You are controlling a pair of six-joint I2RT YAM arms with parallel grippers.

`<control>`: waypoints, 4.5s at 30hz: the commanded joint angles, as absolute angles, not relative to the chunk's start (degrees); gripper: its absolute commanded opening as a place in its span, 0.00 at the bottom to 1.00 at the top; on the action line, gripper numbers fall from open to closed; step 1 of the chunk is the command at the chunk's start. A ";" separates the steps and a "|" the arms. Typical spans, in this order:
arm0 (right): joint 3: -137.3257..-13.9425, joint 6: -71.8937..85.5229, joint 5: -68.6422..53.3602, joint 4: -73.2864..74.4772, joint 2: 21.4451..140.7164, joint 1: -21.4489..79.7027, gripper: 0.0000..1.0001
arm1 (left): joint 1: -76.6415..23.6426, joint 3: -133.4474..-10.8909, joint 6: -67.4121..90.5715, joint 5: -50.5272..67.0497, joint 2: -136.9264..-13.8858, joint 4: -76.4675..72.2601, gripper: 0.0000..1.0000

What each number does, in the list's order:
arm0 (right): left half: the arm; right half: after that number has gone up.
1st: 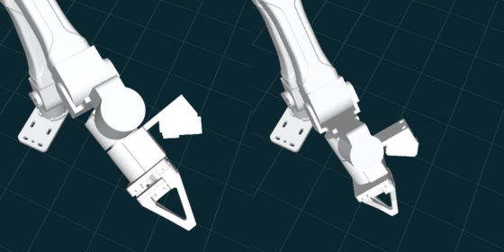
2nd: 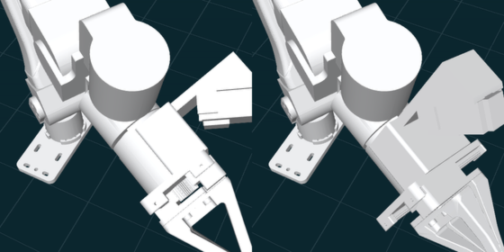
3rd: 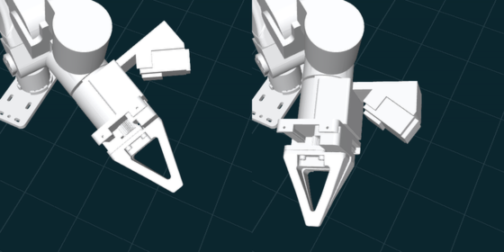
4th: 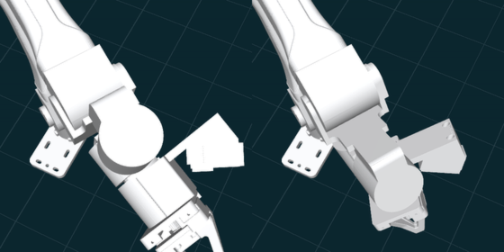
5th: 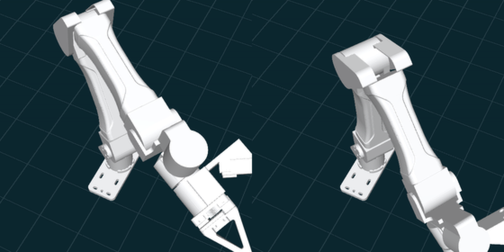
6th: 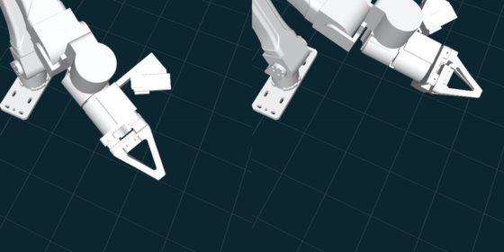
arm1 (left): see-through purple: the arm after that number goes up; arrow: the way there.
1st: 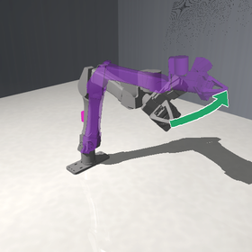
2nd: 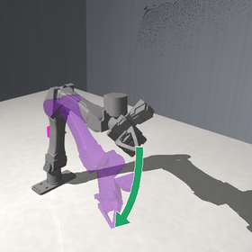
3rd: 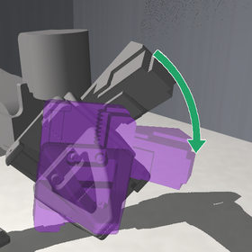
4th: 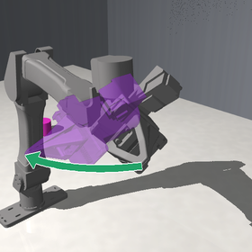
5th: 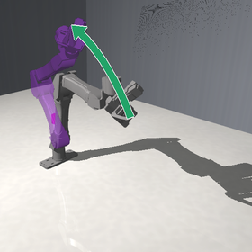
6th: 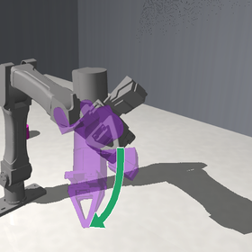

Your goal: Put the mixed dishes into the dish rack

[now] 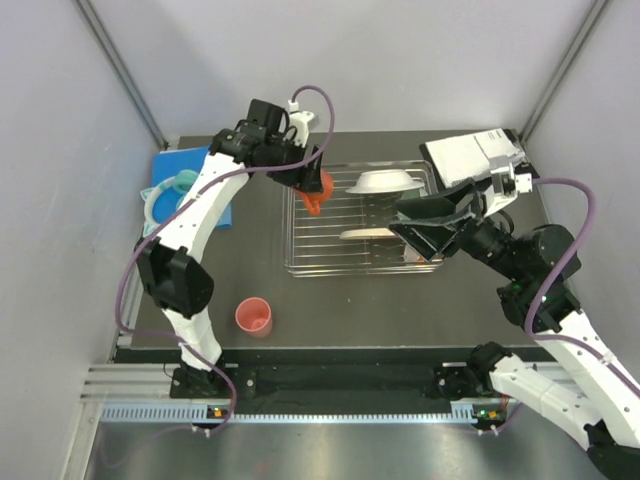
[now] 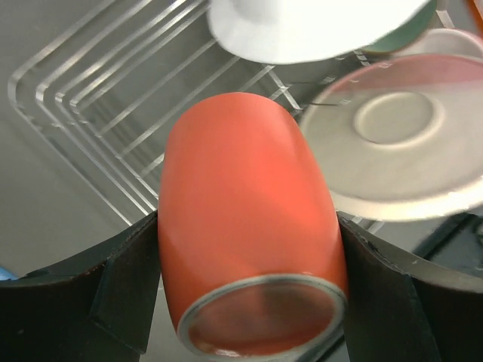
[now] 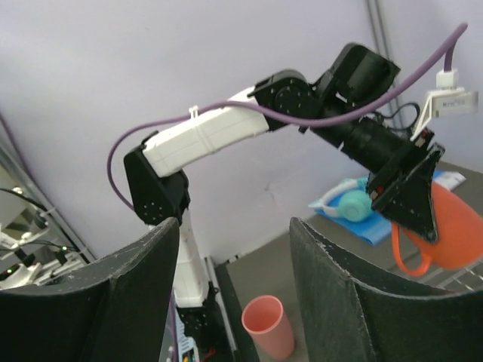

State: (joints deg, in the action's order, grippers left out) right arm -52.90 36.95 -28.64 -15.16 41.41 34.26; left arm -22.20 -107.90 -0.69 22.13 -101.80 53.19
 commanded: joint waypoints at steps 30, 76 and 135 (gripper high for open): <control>-47.90 32.34 -22.50 -4.22 38.67 32.52 0.63 | -24.79 -112.76 -9.14 6.15 -122.60 50.36 0.00; -45.44 32.26 -25.75 -3.25 39.11 31.90 0.89 | -26.63 -110.65 -8.97 4.66 -115.66 47.81 0.99; -76.18 12.75 -9.05 19.68 85.32 64.50 0.74 | -12.31 -74.80 -11.52 8.97 -50.64 56.51 0.99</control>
